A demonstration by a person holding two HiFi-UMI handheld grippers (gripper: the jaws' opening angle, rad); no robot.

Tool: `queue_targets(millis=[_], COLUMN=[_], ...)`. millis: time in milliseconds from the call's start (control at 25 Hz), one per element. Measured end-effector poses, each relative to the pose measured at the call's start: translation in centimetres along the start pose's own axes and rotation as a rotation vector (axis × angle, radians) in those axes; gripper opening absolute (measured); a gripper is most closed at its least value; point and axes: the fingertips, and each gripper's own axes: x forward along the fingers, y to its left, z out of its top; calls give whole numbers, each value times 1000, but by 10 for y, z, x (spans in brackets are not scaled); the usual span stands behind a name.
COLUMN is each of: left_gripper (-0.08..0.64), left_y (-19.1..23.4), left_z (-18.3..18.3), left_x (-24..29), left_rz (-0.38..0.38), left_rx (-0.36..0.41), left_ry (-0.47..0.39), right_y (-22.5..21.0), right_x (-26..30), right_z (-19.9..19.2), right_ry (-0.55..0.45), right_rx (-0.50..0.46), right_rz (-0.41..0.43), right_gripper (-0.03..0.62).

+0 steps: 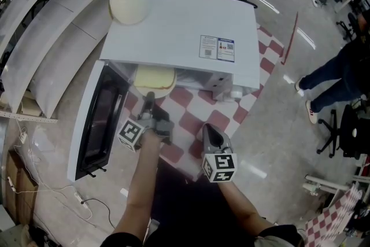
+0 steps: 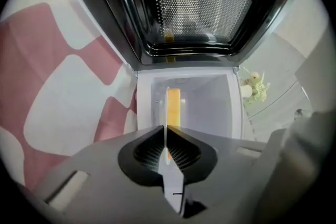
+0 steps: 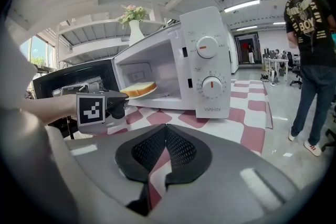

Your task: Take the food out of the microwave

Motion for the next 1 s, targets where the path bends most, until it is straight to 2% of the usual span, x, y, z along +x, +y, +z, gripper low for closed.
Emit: queue_targets(millis=[1000], left_gripper=[24], left_y=[-9], left_z=[-28], left_x=[-57], left_rz=[-3], left_rx=[-24], left_ry=[-20], right_y=[-4], right_x=[-33], right_z=[12], right_ry=[-52], right_rx=[3], right_rz=[7], right_gripper=[1])
